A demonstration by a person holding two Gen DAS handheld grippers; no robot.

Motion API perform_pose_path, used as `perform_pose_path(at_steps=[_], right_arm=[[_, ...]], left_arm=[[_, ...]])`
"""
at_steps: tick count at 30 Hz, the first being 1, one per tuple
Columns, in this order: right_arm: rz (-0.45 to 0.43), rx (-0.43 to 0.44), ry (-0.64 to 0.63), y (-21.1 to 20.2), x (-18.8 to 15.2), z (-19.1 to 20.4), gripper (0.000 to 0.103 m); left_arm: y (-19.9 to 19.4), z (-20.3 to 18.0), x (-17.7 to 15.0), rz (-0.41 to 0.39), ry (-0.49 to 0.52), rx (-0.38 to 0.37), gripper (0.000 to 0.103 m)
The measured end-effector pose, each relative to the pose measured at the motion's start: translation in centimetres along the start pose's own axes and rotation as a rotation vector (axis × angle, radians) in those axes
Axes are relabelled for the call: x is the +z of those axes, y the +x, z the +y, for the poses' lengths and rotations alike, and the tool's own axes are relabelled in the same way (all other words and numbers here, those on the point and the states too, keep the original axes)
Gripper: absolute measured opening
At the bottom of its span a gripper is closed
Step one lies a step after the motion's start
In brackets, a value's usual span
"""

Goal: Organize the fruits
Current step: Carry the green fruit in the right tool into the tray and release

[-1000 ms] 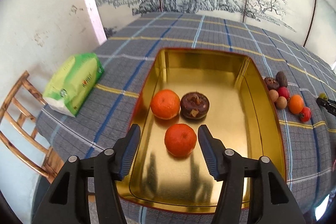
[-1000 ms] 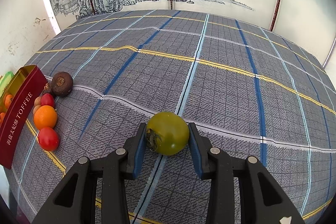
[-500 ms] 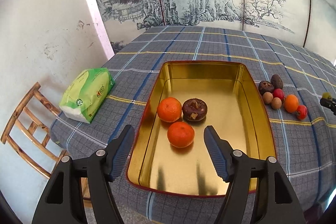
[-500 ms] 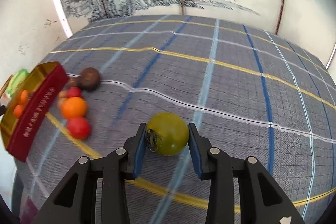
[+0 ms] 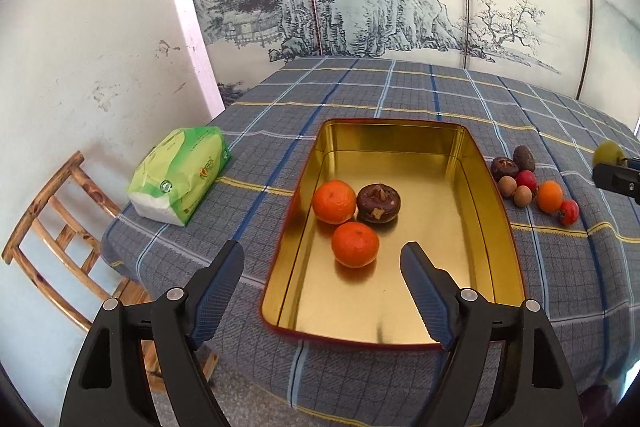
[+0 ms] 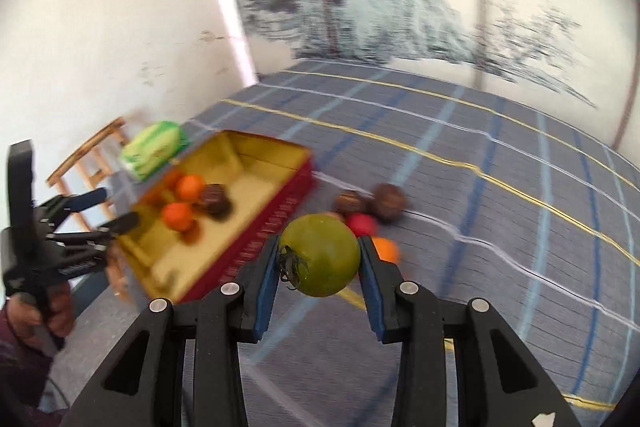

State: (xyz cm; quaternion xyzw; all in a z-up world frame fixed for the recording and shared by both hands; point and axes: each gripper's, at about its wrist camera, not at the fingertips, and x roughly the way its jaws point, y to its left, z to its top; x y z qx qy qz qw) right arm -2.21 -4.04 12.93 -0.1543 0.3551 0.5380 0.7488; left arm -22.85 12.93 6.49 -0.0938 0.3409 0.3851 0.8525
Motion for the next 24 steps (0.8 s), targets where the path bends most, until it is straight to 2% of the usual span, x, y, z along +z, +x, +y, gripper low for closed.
perform_pose_path(at_steps=[7,11,12,15,24], right_arm=[[0.048,0.091,-0.068,2.7,1.6,5.1,0.035],[0.089,0.114,-0.097,5.2,2.3,7.5,0.035],[0.099,0.119,-0.101,7.2,3.6,8.5,0.035],[0.131,0.120,-0.119,9.7,4.4,9.9,0.035],[0.199,0.122,-0.150,13.9,4.5,11.7,0.035]], left_arm=[[-0.3,1.2,-0.8,-0.004,-0.015,-0.017,0.084],[-0.3,1.5,-1.2,-0.001,-0.014,-0.025,0.084],[-0.3,1.6,-1.2,-0.001,-0.018,-0.030,0.084],[-0.2,1.8,-1.3,0.000,-0.024,-0.043,0.084],[0.0,1.8,-1.5,0.008,-0.016,-0.044,0.087]])
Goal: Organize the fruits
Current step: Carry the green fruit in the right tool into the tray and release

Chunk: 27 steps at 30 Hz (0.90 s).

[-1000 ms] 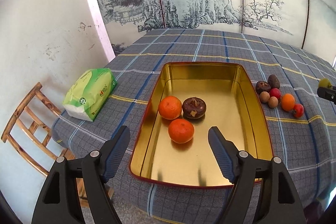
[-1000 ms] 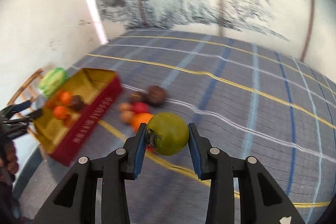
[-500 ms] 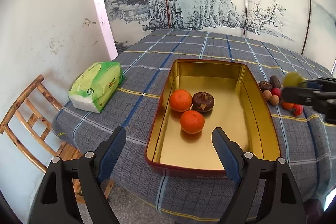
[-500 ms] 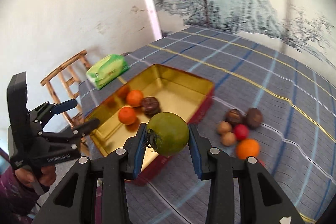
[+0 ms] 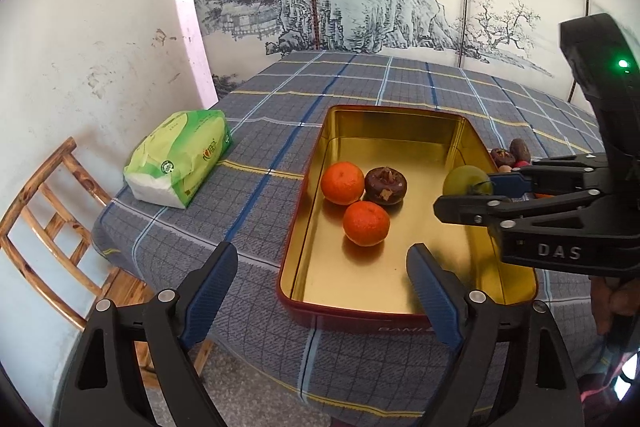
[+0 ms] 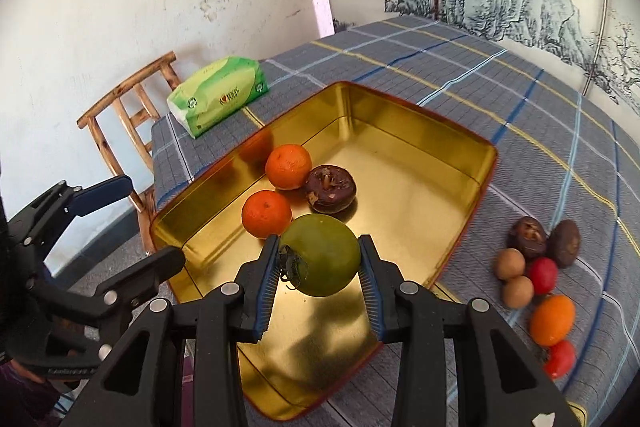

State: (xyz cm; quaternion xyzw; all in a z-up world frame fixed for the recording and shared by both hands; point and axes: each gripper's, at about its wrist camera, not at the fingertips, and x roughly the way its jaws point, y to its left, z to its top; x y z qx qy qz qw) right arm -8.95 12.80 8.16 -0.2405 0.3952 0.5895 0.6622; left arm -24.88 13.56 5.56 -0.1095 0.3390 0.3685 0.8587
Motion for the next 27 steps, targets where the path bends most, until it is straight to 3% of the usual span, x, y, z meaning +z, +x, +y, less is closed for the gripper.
perform_pose_path(at_steps=[18,27], right_arm=[[0.032,-0.017,0.012,2.5,0.7,-0.5,0.035],[-0.014,-0.017,0.028,1.6,1.4,-0.6,0.036]], left_arm=[[0.9,0.3,-0.3,0.022,-0.009,-0.002,0.090],[0.9,0.1,-0.3,0.023,-0.008,0.000,0.090]])
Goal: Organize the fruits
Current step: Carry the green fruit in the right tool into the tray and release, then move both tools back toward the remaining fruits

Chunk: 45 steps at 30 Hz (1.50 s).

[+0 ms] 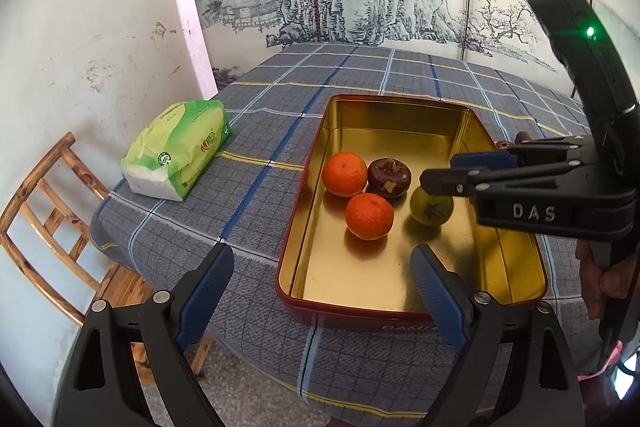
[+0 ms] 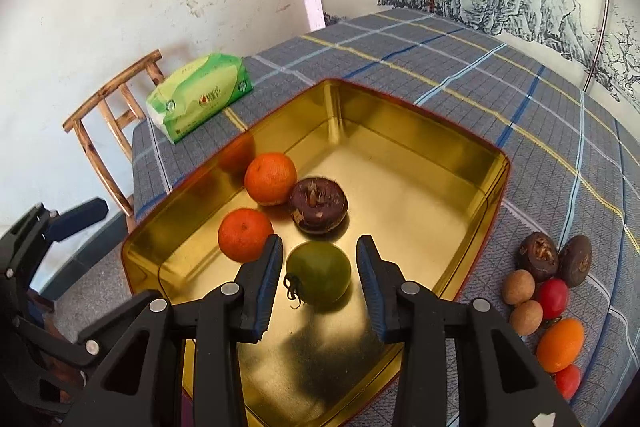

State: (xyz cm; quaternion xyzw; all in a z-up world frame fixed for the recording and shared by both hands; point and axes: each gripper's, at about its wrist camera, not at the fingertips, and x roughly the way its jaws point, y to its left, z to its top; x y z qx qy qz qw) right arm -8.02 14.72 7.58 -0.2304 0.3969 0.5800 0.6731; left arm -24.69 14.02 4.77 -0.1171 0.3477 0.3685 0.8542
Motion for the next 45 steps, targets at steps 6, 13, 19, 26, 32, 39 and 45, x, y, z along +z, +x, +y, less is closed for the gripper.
perform_pose_path(at_steps=[6,13,19,26,32,39,45], right_arm=[[-0.079,-0.024,-0.024,-2.4,-0.3,0.3,0.044],[-0.195,-0.123,-0.019,-7.6,-3.5,-3.0,0.057],[-0.193,-0.282,0.093,-11.1,-8.2,-10.4,0.057],[-0.165,-0.403,0.254,-13.2,-13.8,-17.8,0.057],[-0.153,-0.413,0.319,-13.3,-16.9,-20.5,0.057],[-0.182,-0.352,0.374,-13.8,-17.4,-21.9,0.055],[-0.211,-0.288,0.442,-14.3,-18.0,-23.1,0.055]], left_arm=[[-0.2,-0.4,-0.1,-0.007,0.017,-0.001,0.090],[-1.2,-1.9,0.1,-0.026,0.083,-0.077,0.090],[-2.7,-4.8,1.0,-0.051,0.159,-0.200,0.090],[-3.4,-9.4,3.7,-0.022,0.253,-0.384,0.089],[-1.1,-13.3,7.1,0.108,0.312,-0.536,0.071],[2.4,-19.4,9.5,0.213,0.540,-0.617,0.061],[7.5,-21.9,10.9,0.313,0.615,-0.568,0.059]])
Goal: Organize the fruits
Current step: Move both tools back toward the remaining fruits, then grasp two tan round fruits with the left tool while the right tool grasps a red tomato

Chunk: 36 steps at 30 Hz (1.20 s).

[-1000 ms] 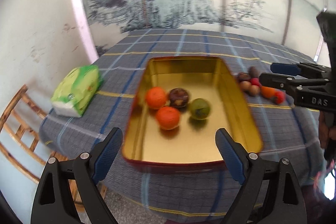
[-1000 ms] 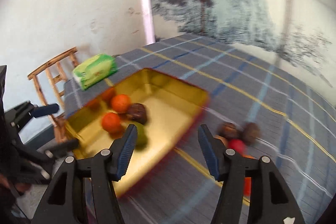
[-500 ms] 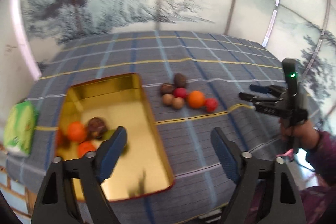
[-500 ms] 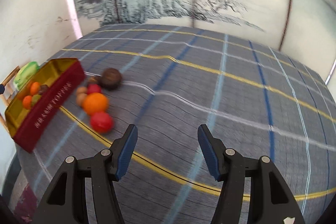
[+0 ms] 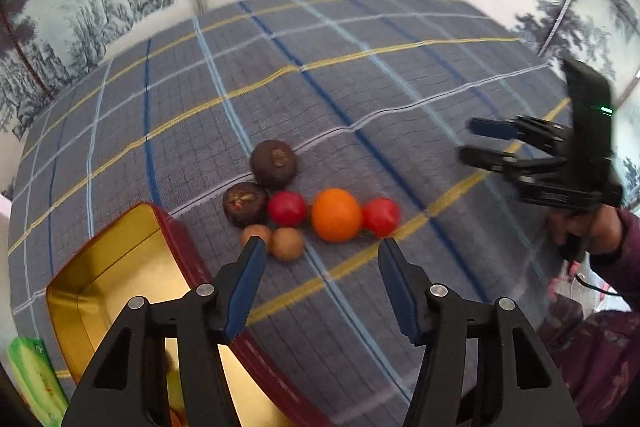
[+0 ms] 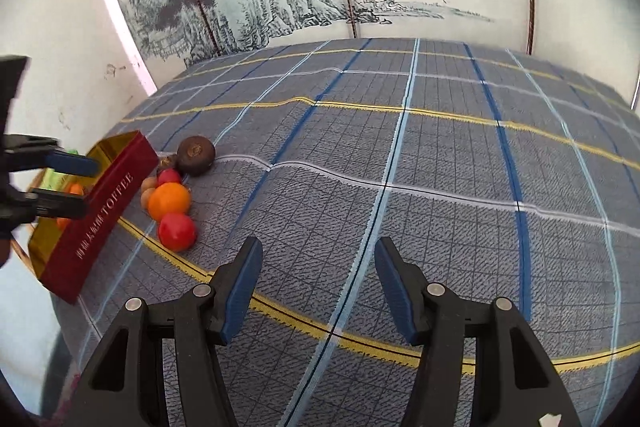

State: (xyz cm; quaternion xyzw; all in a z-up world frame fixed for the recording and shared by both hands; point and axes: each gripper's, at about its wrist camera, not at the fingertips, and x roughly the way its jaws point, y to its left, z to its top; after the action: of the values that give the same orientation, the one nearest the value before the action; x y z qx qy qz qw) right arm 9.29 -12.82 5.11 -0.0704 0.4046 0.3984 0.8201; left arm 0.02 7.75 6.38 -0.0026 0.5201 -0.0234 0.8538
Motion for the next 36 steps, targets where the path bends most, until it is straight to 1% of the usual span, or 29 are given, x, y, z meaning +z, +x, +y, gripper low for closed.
perform_pose_path(at_steps=[4,9,14,15,16,19,22,24,27,30,32,36], right_arm=[[0.001,0.031,0.027,0.1,0.0,-0.5,0.055],[0.017,0.049,0.028,0.4,0.0,-0.5,0.056],[0.022,0.054,0.036,0.5,0.0,-0.5,0.056],[0.025,0.054,0.037,0.6,0.0,-0.5,0.056],[0.027,0.054,0.038,0.7,0.0,-0.5,0.056],[0.034,0.054,0.039,0.8,0.0,-0.5,0.056],[0.037,0.054,0.036,0.8,0.0,-0.4,0.056],[0.036,0.060,0.021,0.8,0.0,-0.1,0.056],[0.028,0.085,-0.034,0.6,0.0,1.2,0.058],[0.057,0.193,-0.108,0.8,0.5,4.0,0.058],[0.060,0.226,-0.187,0.9,0.9,6.2,0.058],[0.074,0.223,-0.298,1.9,1.6,9.0,0.057]], left_arm=[[1.8,1.9,0.4,0.040,-0.038,0.005,0.059],[4.4,2.5,0.6,0.098,-0.031,0.011,0.059],[5.4,2.7,0.7,0.110,-0.011,0.006,0.058],[5.6,2.6,0.6,0.111,-0.002,0.007,0.054],[5.7,2.4,0.6,0.116,0.002,0.008,0.048],[5.4,1.9,0.3,0.091,-0.006,0.018,0.048],[4.8,1.2,-0.7,0.065,-0.060,0.049,0.048],[3.5,0.3,-1.6,0.013,-0.102,0.066,0.048],[1.0,-0.9,-3.0,-0.059,-0.177,0.044,0.048],[-1.5,-1.9,-4.1,-0.125,-0.234,0.019,0.048],[-2.6,-2.4,-4.9,-0.154,-0.273,-0.004,0.048],[-4.1,-3.3,-6.4,-0.179,-0.309,-0.002,0.048]])
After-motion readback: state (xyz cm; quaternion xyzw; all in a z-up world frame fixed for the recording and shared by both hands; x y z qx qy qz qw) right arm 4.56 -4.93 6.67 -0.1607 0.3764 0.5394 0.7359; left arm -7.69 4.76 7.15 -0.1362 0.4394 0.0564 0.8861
